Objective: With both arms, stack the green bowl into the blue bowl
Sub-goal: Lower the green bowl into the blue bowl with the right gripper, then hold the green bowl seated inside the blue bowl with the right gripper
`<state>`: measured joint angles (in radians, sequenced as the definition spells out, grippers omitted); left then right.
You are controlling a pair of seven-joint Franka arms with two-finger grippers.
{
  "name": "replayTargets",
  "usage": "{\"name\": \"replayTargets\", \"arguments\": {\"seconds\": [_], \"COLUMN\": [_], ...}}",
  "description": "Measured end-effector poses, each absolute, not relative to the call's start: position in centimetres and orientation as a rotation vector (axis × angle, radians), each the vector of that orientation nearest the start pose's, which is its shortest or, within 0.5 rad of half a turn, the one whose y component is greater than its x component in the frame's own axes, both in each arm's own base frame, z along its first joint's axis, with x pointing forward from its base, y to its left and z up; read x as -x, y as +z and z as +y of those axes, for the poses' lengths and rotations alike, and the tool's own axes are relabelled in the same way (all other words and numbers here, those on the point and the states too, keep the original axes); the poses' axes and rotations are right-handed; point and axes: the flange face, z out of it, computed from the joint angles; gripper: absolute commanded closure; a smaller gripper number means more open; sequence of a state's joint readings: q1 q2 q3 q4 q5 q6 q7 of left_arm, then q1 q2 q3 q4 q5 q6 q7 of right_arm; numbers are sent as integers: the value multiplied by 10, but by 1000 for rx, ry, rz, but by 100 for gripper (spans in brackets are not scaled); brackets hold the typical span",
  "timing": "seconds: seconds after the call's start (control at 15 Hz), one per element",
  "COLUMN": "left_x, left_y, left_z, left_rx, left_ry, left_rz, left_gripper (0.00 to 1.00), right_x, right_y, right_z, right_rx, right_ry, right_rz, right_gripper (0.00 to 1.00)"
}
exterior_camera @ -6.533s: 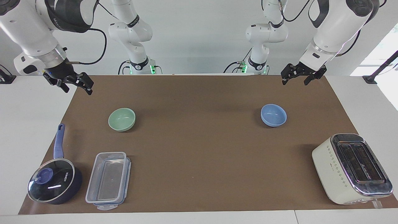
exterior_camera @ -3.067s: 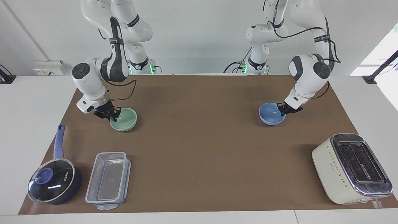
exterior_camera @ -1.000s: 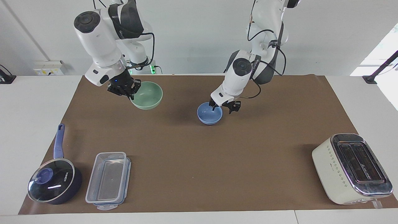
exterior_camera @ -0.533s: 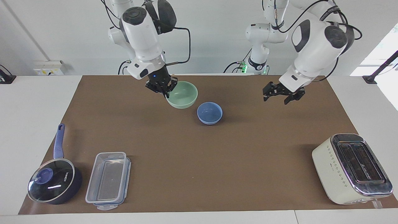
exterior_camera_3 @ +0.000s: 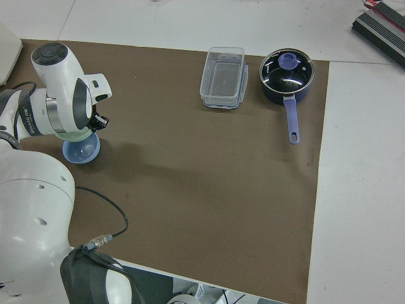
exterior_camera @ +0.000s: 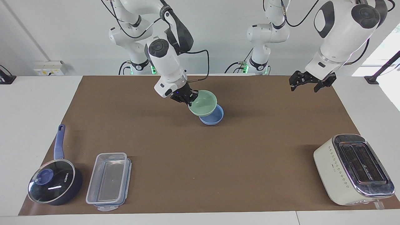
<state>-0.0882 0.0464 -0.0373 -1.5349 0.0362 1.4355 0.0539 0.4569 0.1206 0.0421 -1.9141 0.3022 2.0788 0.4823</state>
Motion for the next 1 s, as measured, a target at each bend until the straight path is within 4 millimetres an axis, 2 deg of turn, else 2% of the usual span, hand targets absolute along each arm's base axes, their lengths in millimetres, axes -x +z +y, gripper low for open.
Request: {"name": "replayTargets", "arguments": {"seconds": [0.2, 0.4, 0.6, 1.0], "left_x": [-547, -552, -558, -545], "left_y": [614, 602, 594, 601], "left_z": [-61, -66, -72, -83], "left_rx": [3091, 3129, 3150, 3136], "left_ry": [218, 158, 63, 99], "left_rz": [197, 130, 125, 150], "left_gripper": [0, 0, 0, 0], "right_x": [-513, -503, -494, -486], "right_y": [433, 417, 406, 376], "right_z": [304, 317, 328, 341], "right_rx": [2856, 2859, 2863, 2873], "right_ry": [98, 87, 87, 84], "right_rz": [182, 158, 132, 115], "right_gripper": [100, 100, 100, 100]}}
